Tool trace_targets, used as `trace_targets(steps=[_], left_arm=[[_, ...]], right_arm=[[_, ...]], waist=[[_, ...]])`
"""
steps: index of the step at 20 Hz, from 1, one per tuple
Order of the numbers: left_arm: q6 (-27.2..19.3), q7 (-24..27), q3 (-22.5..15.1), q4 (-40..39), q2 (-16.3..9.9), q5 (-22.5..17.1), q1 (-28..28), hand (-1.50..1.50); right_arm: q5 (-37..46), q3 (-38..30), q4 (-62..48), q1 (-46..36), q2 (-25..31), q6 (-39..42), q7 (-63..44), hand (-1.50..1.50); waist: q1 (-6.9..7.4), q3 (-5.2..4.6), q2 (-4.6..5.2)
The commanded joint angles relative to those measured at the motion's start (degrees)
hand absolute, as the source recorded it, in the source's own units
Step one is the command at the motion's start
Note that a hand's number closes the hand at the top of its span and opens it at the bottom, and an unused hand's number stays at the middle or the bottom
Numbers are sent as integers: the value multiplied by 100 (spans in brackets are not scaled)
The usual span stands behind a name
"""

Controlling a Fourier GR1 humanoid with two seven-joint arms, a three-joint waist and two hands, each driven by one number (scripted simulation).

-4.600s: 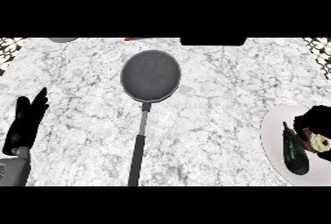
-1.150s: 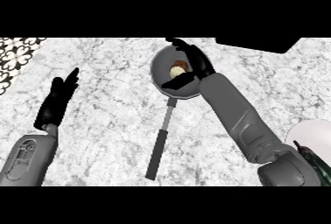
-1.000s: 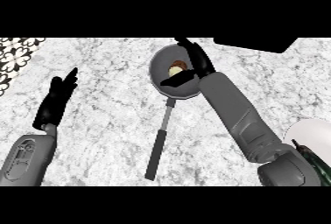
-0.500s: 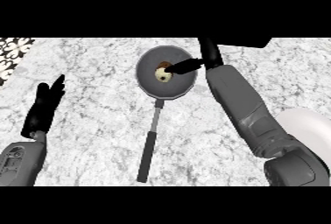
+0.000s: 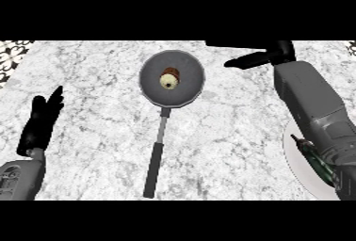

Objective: Pick the cupcake from the plate and place it in the pan

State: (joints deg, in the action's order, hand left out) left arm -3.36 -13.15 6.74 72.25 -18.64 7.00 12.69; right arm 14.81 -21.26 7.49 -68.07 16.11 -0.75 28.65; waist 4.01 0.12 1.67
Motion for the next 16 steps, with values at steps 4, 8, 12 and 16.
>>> trace_targets(steps=[4, 8, 12, 16], left_arm=[[58, 151, 138, -13, -88, -51, -227, 0], [-100, -35, -75, 103, 127, 109, -32, 0], [105, 72, 113, -11, -59, -52, -58, 0], [54, -125, 17, 223, -17, 39, -157, 0]], right_arm=[[70, 74, 2, 451, 911, 1216, 346, -150], [120, 111, -18, 604, 1307, 1690, 469, -150], [147, 107, 20, 588, 1547, 1787, 551, -150], [175, 129, 47, 691, 1952, 2313, 720, -150]], waist=[[-54, 1, -13], [-61, 8, 4], [26, 9, 32], [-3, 13, -4]])
